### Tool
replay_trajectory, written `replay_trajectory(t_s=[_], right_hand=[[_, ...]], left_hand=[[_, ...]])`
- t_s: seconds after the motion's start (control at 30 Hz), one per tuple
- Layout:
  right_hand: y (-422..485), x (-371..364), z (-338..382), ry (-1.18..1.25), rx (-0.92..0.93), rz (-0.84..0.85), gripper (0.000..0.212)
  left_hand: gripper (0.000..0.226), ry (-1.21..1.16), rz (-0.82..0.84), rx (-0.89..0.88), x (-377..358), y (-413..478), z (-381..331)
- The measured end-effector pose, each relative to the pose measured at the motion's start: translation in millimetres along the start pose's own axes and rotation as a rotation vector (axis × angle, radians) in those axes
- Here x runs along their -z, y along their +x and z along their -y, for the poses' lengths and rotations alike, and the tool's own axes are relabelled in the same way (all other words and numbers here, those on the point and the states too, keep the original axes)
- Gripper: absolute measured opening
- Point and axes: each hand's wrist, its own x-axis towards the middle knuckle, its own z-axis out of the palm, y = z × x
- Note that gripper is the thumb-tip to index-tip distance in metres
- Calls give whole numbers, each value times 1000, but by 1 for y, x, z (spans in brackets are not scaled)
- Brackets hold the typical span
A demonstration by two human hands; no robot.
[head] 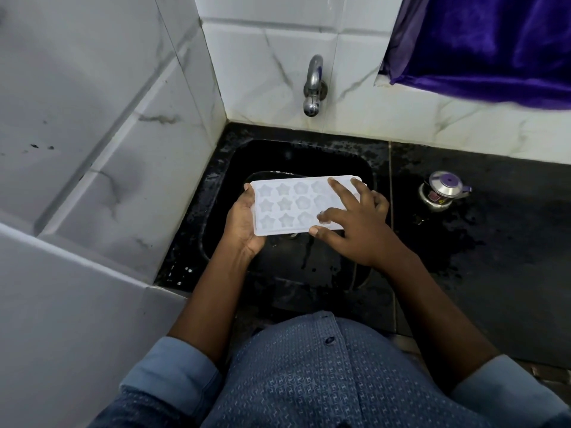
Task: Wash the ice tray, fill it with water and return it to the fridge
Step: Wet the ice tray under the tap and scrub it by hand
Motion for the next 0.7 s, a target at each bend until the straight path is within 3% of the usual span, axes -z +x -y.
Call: replay_trajectory(t_s=[0.7], right_hand=[[-1, 0, 4, 16, -6, -5, 57]], left_hand=[[64, -5, -16, 12, -2, -11, -2]])
